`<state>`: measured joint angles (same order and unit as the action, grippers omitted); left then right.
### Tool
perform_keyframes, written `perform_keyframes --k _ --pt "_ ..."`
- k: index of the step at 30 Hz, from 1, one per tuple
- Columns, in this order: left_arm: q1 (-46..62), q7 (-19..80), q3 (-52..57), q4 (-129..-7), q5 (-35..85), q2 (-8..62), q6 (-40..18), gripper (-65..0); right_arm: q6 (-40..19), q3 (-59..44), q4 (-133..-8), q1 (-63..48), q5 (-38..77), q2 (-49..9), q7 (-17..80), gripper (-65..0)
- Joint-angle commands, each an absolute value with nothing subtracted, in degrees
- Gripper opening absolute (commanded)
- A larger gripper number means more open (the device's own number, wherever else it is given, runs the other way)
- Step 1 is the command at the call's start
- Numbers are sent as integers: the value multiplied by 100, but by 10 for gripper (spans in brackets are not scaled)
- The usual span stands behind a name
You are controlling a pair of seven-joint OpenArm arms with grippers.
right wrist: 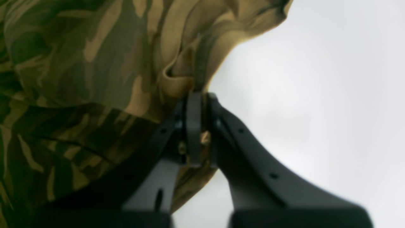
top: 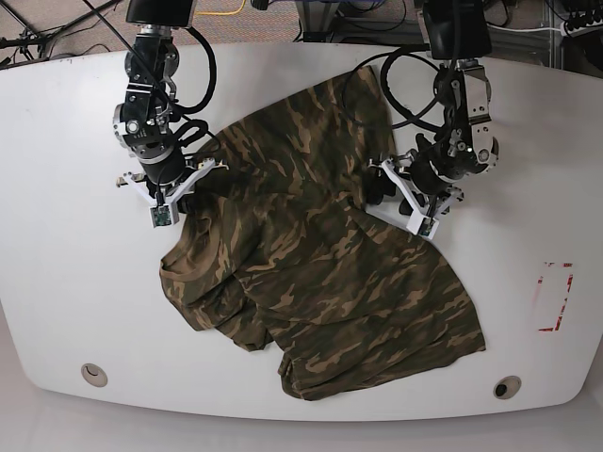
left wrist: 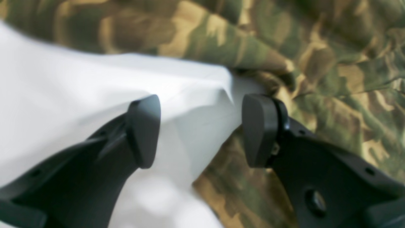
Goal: Fold the T-shirt properly
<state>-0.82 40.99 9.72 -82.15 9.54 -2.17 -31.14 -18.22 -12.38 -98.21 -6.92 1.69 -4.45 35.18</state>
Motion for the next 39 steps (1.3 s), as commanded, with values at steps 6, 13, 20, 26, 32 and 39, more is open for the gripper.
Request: perform_keyframes --k 6,13,20,26,32,39 --pt "-33 4044 815 -8004 902 -145 -3150 -384 -1830 -1263 -9985 -620 190 -473 3419 -642" --pt "-38 3927 763 -7913 876 -128 -3140 -549 -1832 -1269 -9972 -607 183 -473 3423 -642" --pt "-54 3879 537 -7918 867 24 -3069 -620 -1836 -1275 -9940 -598 189 -481 3437 -641" --pt "-76 3925 485 -7985 875 225 -3099 -641 -1833 -1292 -9924 -587 189 -486 3443 -642" --pt "-46 4029 566 -8187 905 443 -3163 -644 -1840 -1287 -9915 -585 200 -497 3428 -642" --pt "1 4150 724 -8578 903 464 -3138 -644 -1837 -1271 -9926 -586 199 -496 3433 -641"
